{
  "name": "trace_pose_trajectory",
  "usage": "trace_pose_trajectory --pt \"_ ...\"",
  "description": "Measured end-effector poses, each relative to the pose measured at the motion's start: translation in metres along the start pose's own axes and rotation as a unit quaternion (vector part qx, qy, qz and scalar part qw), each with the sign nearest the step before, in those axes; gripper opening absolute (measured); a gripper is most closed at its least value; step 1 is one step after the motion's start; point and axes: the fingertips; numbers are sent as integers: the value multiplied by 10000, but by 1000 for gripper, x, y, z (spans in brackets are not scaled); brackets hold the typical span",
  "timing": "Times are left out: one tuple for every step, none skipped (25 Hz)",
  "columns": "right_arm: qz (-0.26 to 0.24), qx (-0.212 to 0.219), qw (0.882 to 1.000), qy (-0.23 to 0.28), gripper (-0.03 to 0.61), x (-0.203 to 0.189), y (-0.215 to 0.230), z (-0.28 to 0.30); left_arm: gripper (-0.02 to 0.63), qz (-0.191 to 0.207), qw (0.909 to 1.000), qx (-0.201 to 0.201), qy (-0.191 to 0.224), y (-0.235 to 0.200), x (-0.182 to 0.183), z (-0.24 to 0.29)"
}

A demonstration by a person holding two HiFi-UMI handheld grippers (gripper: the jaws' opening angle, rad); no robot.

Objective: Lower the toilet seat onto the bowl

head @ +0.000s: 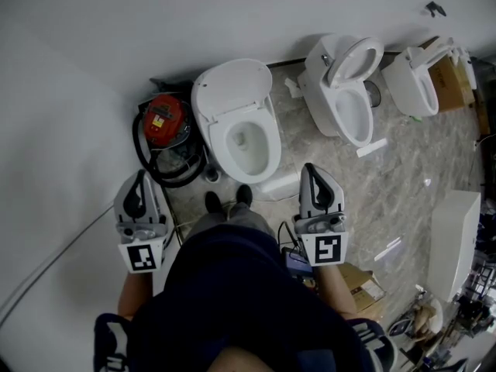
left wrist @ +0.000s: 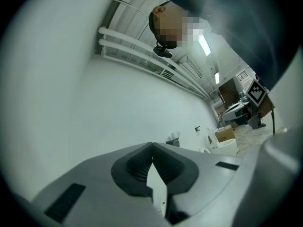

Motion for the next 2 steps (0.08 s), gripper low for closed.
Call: trace_pose_trajectory --pt "2 8 10000 4 20 0 0 1 25 8 10000 -6 -10 0 -1 0" --pt "3 17 10000 8 20 -1 -1 2 25 16 10000 -11 -20 -1 -2 0"
Point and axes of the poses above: the fingertips, and each gripper's own axes: z forward along the fingers, y to its right, x out of its top, and after that the axes turned 14 degrees about y, right-handed
